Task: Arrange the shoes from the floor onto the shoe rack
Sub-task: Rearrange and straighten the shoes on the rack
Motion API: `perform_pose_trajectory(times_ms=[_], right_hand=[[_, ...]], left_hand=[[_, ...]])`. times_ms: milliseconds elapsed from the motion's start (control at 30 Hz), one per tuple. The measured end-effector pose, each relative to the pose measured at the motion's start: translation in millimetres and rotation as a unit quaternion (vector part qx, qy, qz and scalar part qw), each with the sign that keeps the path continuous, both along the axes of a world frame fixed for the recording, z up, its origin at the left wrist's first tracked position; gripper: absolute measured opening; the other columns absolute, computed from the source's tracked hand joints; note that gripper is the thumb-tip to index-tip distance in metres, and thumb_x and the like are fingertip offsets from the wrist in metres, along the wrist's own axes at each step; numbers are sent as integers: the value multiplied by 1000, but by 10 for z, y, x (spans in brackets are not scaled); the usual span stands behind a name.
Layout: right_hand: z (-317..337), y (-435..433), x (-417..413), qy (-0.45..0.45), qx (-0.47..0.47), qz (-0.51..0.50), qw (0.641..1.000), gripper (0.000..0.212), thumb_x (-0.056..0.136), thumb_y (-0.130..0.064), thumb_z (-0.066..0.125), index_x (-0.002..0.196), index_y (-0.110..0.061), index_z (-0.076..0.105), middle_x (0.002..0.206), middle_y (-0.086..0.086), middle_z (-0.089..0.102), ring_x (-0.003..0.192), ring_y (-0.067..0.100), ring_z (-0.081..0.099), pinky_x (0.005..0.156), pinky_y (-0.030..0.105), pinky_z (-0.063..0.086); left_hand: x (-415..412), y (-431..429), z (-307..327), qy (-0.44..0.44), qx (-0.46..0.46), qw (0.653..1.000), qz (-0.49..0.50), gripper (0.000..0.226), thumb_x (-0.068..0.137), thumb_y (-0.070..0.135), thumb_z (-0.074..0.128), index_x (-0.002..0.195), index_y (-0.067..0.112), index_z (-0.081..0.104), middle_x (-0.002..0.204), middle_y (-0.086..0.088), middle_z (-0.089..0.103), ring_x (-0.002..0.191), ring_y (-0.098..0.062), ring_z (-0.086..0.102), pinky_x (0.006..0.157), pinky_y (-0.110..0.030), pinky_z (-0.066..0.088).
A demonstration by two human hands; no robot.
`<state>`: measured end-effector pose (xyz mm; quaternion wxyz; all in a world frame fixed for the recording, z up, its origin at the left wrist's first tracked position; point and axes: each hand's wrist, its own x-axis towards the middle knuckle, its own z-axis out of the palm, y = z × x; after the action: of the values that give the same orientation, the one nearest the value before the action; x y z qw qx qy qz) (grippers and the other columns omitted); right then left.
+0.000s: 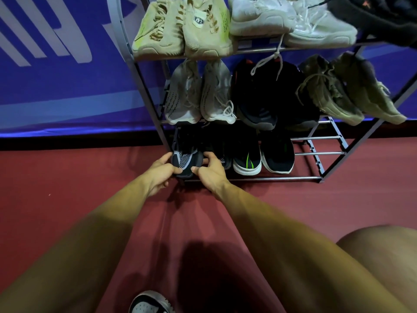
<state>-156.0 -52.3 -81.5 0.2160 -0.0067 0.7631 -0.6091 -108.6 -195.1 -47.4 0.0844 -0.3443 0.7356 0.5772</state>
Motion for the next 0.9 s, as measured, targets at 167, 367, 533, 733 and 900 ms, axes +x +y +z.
perform_pose_trajectory(times_ms=[167,367,533,733,900], right_hand=[[31,16,15,15,16,-3,1000,69,80,-19,74,144,-20,46,125,-2,64,115,17,61,103,31,46],[49,-20,31,33,16,19,999,71,75,-16,72,142,-24,47,129,-2,63,116,17,61,105,35,46],[100,-65,-34,29,13,11,999,66,79,-19,74,141,-21,50,130,-1,64,119,19,60,108,37,45],[76,-69,-120,27,57,6,998,57,81,-23,75,132,-16,50,124,0,65,116,22,61,105,39,46],[45,-104,-187,25,63,0,998,51,78,-29,76,125,-19,61,108,-1,72,83,16,73,80,29,59]], left_hand=[[2,41,-29,18,6,1000,17,68,88,-1,59,141,39,44,104,5,65,58,-6,41,43,-20,24],[65,76,-65,19,3,999,41,64,87,-2,57,133,39,42,90,4,64,56,-8,43,45,-21,26],[-43,65,16,43,-11,999,31,76,87,1,61,145,42,35,110,3,66,58,-8,45,43,-21,27],[-119,79,-80,36,-46,998,-3,73,87,2,62,147,35,37,102,2,68,56,-11,42,45,-22,26],[-241,61,-87,38,-59,997,-23,64,88,2,59,142,32,41,106,3,67,63,-11,50,46,-22,29]])
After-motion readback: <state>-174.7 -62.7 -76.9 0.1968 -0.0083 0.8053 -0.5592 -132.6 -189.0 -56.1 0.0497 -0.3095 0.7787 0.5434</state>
